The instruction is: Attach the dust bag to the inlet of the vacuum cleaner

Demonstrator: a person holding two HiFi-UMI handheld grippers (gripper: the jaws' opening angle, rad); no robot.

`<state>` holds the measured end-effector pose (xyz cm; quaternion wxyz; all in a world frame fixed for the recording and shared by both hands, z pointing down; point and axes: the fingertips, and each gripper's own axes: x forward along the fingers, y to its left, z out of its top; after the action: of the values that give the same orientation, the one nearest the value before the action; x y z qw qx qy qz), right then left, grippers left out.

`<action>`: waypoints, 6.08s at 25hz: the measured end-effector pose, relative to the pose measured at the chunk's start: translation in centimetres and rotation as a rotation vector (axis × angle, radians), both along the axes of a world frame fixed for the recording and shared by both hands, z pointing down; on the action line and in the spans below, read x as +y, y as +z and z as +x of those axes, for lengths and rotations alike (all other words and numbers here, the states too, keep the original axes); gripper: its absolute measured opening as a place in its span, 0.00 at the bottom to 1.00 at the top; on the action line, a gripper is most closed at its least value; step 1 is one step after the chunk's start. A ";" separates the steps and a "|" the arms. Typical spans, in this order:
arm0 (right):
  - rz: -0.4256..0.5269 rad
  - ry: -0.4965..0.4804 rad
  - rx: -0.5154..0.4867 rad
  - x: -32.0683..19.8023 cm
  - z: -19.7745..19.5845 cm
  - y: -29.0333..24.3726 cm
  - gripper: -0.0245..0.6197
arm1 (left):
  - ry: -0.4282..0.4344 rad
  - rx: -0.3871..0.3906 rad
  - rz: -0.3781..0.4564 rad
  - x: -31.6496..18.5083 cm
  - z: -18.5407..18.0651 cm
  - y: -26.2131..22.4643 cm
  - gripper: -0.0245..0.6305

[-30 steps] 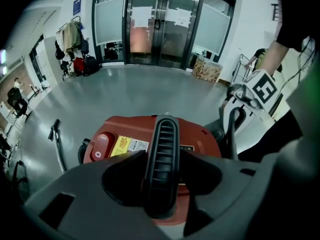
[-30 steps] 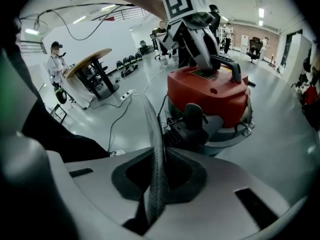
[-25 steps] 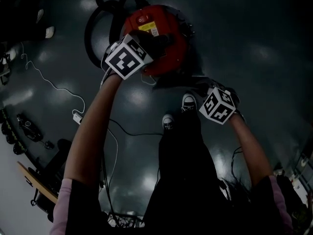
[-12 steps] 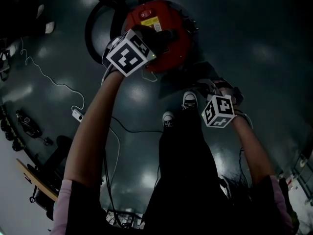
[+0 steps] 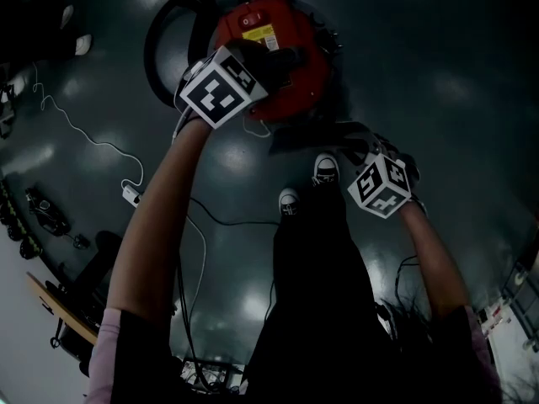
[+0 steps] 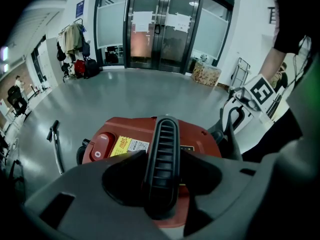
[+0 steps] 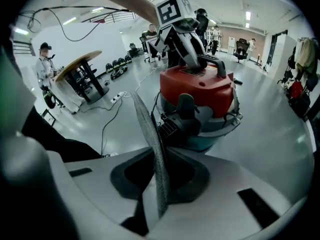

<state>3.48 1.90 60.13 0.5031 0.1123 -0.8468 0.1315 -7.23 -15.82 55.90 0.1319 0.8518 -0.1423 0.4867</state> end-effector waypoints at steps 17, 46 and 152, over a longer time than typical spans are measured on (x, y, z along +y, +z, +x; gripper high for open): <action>-0.168 0.096 -0.120 -1.6 0.0 1.1 0.15 | -0.006 0.012 0.004 -0.1 0.0 -0.1 0.34; -0.084 -0.111 0.021 -1.6 0.4 1.0 0.15 | -0.015 0.061 0.004 -0.1 -0.2 0.0 0.33; -0.186 -0.103 0.013 -2.0 -1.1 0.9 0.14 | -0.027 0.038 -0.003 0.4 -0.3 -0.3 0.33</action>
<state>2.40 -0.13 61.02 0.5227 0.0222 -0.8324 0.1826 -7.51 -15.46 55.57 0.1424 0.8586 -0.1503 0.4690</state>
